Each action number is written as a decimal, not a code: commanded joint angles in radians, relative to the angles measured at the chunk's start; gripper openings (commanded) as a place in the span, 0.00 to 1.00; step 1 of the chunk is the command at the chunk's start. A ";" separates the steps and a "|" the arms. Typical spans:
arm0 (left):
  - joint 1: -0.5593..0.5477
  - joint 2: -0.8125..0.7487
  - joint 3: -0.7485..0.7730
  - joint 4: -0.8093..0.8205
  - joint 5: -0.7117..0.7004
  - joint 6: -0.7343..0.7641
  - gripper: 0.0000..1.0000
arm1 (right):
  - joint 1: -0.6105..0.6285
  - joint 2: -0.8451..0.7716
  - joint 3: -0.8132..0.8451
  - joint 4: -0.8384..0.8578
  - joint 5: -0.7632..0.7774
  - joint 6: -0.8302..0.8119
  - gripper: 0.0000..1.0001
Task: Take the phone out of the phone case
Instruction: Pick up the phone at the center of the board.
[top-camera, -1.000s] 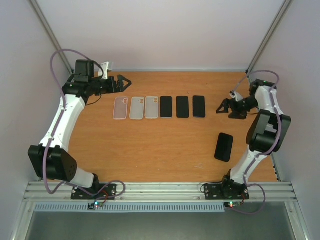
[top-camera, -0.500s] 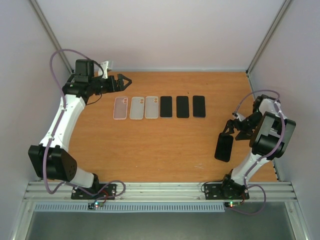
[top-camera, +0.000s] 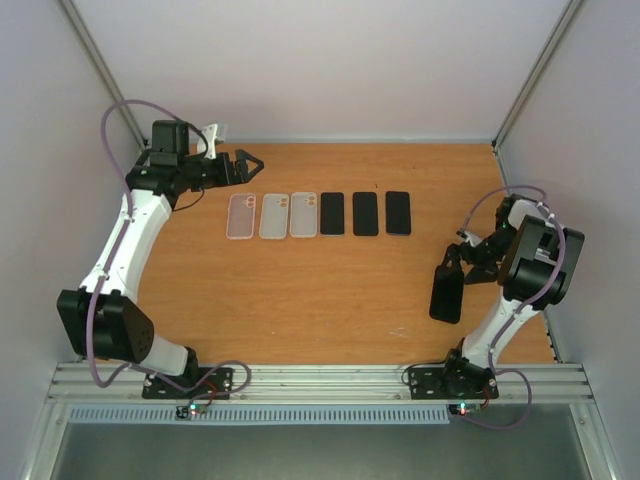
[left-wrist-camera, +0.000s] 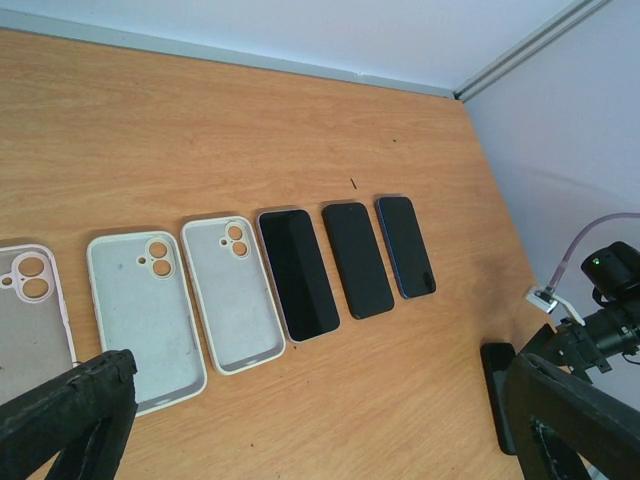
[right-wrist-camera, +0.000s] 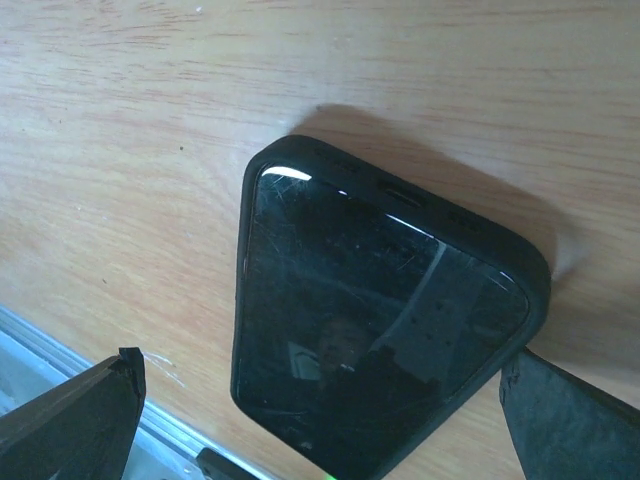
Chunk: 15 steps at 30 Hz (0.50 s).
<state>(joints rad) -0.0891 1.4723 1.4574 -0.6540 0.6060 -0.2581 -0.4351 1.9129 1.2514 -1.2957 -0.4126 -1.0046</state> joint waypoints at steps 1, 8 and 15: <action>0.002 -0.024 -0.005 0.048 0.006 -0.007 0.99 | 0.047 0.012 -0.016 0.046 0.019 0.018 0.99; 0.002 -0.022 -0.004 0.051 0.008 -0.008 0.99 | 0.133 0.018 -0.033 0.093 0.050 0.037 0.99; 0.002 -0.020 0.001 0.049 0.008 -0.010 0.99 | 0.279 -0.057 -0.112 0.177 0.079 0.015 0.98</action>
<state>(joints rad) -0.0891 1.4723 1.4574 -0.6533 0.6064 -0.2626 -0.2405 1.8938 1.2125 -1.2198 -0.3286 -0.9653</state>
